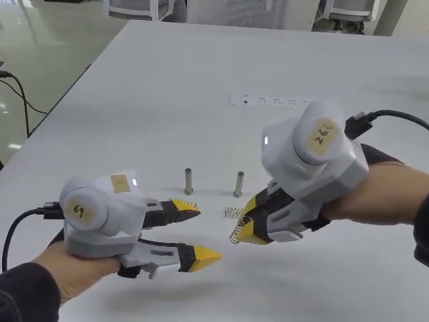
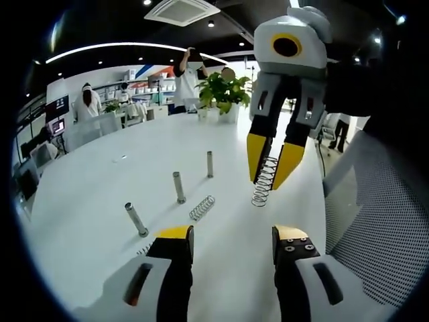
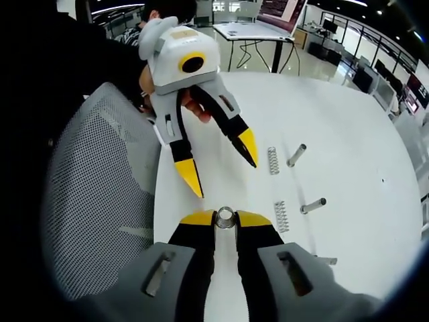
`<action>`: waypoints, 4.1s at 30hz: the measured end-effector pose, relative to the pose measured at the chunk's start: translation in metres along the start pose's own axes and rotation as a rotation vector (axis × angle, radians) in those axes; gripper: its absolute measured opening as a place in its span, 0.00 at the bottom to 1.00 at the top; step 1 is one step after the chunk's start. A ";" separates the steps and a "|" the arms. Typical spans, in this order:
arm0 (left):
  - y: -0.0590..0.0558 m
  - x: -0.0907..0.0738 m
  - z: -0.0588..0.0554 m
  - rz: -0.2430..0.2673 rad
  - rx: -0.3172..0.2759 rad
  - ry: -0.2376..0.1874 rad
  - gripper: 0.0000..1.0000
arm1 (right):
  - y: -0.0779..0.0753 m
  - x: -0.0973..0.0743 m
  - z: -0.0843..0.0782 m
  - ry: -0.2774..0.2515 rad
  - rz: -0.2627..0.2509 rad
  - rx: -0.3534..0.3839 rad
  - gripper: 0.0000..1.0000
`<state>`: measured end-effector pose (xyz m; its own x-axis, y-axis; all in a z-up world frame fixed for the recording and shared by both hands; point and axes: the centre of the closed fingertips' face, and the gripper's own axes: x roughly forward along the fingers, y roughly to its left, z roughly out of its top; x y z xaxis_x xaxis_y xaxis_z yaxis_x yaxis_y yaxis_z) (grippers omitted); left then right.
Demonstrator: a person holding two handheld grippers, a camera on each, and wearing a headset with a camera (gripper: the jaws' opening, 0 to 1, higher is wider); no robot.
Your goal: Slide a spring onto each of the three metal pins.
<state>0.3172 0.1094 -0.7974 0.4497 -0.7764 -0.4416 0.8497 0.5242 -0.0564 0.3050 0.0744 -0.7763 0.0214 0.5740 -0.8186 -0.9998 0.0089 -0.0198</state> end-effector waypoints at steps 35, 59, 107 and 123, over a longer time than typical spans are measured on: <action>0.034 -0.034 -0.002 0.179 -0.036 -0.056 0.69 | -0.060 -0.060 -0.036 0.022 -0.163 0.118 0.13; 0.037 -0.038 -0.007 0.203 -0.011 -0.038 0.71 | -0.122 -0.068 -0.073 0.101 -0.227 0.207 0.13; 0.043 -0.042 -0.010 0.206 -0.043 -0.050 0.71 | -0.138 -0.022 -0.096 0.195 -0.159 0.254 0.13; 0.043 -0.042 -0.009 0.205 -0.045 -0.052 0.70 | -0.135 -0.001 -0.106 0.207 -0.155 0.283 0.13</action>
<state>0.3328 0.1677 -0.7890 0.6268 -0.6682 -0.4008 0.7262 0.6874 -0.0105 0.4408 -0.0144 -0.8335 0.1435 0.3709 -0.9175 -0.9455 0.3253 -0.0164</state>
